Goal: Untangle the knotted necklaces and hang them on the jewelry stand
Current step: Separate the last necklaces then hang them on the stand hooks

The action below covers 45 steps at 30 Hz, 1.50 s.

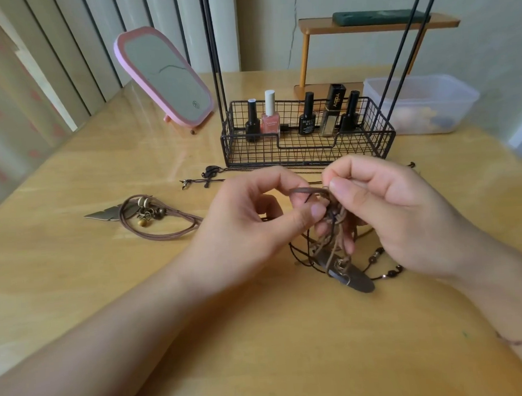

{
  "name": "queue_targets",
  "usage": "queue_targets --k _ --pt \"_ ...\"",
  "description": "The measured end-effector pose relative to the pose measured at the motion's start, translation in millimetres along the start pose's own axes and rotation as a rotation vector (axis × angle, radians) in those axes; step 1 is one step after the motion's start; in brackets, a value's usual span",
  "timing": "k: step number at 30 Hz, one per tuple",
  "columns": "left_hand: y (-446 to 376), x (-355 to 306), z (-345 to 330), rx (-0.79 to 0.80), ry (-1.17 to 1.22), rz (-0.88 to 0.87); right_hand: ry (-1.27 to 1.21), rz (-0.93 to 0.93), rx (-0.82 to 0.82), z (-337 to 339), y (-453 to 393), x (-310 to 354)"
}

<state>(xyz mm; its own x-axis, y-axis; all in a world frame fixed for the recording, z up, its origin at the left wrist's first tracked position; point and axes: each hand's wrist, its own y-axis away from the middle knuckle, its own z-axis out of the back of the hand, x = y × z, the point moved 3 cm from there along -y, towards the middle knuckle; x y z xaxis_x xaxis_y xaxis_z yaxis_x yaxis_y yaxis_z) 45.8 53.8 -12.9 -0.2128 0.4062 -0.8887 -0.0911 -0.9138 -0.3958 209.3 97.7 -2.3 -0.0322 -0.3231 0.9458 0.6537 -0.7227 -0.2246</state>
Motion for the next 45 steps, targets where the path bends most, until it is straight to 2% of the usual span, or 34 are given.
queue_targets --k 6,11,18,21,24,27,31,37,41,45 --pt "0 -1 1 0.014 0.202 0.077 -0.047 -0.146 0.03 2 0 -5" --pt "-1 -1 5 -0.025 0.282 0.139 -0.116 -0.141 0.015 4 0 -2" --pt "0 -5 2 -0.024 0.232 0.087 0.239 -0.023 0.059 0 -1 -1" --pt "-1 -7 3 -0.064 0.208 0.12 0.355 0.079 0.045 -1 1 0" --pt "-1 -5 5 -0.085 0.195 0.181 0.177 0.083 -0.043 -1 1 3" --pt "-2 -1 7 -0.128 0.195 0.268 -0.054 -0.033 -0.157 5 1 4" --pt "-2 2 11 -0.118 0.171 0.335 -0.213 -0.156 -0.153 9 0 3" --pt "3 0 -3 0.061 0.086 0.118 -0.375 -0.19 -0.131 7 -1 3" --pt "3 2 -8 0.103 0.116 0.112 -0.313 -0.144 -0.126 6 -1 5" --pt "3 -6 -7 0.133 0.218 0.098 -0.349 -0.119 -0.105 9 -1 4"
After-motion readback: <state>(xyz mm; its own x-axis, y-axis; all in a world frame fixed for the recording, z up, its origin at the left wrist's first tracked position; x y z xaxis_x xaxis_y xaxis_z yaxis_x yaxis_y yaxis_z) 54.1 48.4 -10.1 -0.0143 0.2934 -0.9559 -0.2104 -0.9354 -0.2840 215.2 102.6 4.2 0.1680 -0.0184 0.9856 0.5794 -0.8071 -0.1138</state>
